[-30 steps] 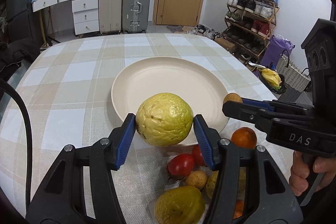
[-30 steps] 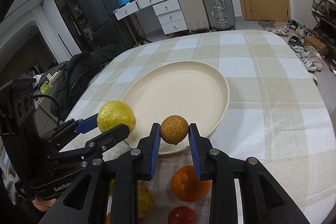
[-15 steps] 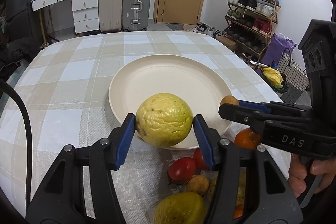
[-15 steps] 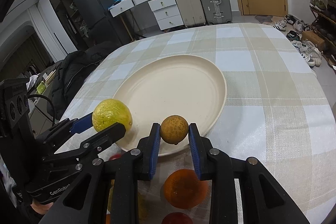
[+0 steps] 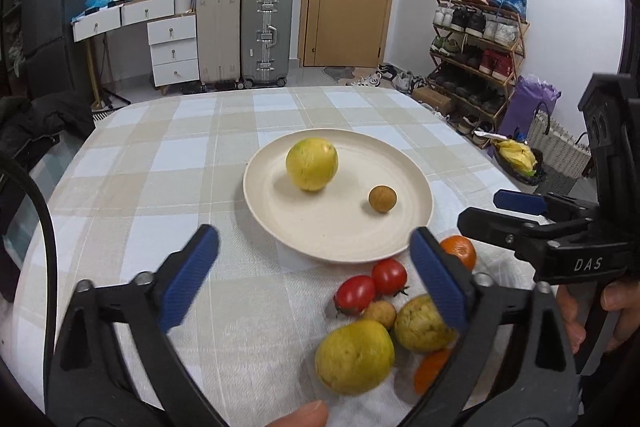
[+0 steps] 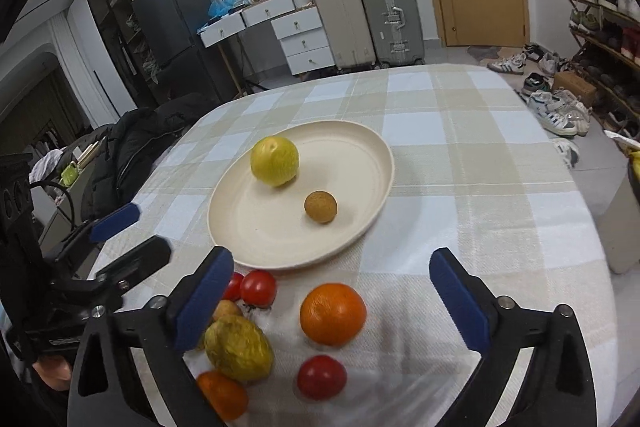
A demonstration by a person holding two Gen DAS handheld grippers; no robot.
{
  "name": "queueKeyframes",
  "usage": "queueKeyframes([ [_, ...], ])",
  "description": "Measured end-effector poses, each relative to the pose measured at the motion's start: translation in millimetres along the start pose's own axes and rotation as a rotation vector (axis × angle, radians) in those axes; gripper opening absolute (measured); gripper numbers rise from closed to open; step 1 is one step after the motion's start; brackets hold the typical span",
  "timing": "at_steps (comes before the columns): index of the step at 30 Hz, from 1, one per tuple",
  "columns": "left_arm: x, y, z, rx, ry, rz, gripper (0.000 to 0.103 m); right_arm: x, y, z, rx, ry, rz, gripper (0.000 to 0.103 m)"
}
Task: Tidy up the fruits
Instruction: 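Move both grippers back toward the remaining fruits beside the plate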
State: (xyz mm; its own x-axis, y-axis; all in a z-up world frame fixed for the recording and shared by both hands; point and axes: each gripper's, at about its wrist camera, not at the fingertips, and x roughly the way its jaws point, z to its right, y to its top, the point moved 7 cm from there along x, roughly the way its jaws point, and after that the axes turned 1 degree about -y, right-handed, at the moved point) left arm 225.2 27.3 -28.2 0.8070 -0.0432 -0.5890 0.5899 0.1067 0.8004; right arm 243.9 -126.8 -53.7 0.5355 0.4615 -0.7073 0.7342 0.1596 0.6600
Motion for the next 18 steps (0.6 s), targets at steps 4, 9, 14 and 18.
queueKeyframes([
  [4, -23.4, -6.8, -4.0, -0.027, -0.018, 0.010, 0.103, -12.3, -4.5, -3.5, -0.017, -0.002, -0.003, 0.103],
  [9, -43.5, -14.6, -3.3, -0.016, 0.004, 0.011, 0.103, -24.0, -15.4, -11.6, -0.069, -0.021, -0.025, 0.103],
  [14, -60.0, -27.2, 4.1, -0.004, 0.006, 0.015, 0.103, -30.5, -29.8, -17.2, -0.117, -0.025, -0.048, 0.103],
  [18, -56.8, -35.2, 11.4, 0.032, 0.014, -0.010, 0.103, -28.6, -33.1, -17.7, -0.135, -0.024, -0.065, 0.103],
])
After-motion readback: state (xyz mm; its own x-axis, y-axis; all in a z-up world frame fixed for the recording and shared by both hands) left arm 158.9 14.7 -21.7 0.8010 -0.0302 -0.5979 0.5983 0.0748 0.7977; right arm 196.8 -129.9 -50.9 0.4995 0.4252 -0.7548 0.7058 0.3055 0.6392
